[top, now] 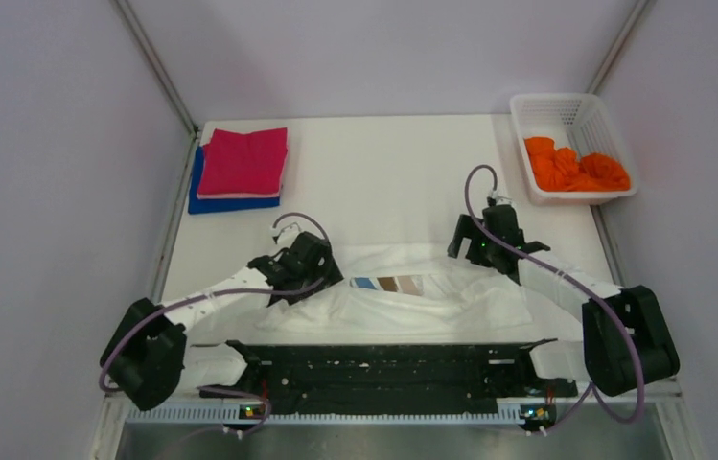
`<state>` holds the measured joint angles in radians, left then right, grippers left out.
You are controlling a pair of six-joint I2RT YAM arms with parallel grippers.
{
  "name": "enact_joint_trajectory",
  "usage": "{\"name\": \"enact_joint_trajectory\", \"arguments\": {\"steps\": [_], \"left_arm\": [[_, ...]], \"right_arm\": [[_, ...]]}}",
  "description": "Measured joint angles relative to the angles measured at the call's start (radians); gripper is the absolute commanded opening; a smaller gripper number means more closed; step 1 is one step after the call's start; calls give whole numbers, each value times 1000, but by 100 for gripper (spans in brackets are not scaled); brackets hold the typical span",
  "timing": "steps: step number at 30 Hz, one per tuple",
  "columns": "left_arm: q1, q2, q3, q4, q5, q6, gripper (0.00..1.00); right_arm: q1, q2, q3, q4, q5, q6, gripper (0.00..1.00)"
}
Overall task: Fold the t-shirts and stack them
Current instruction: Rotate the tshirt 90 degrees
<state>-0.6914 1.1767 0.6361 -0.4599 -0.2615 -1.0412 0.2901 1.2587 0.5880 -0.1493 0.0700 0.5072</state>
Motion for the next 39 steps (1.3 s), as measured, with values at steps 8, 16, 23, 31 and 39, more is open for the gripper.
{"name": "enact_joint_trajectory", "arguments": {"steps": [8,16,23,31,39], "left_arm": [[181,283,108,170,72,-15,99],[327,823,752,150,144,3,99],[362,1471,1702,203,359,-28,99],[352,1635,1786,567,491,-238,99],[344,1637,1786,590,462,-226,99]], "right_arm": [[29,65,-19,56,-14,14,99],[120,51,-54,117,-16,63,99],[306,40,-51,96,-151,79,99],[389,30,-51,118,-395,49,99],[389,-99,-50,142,-378,53,83]]}}
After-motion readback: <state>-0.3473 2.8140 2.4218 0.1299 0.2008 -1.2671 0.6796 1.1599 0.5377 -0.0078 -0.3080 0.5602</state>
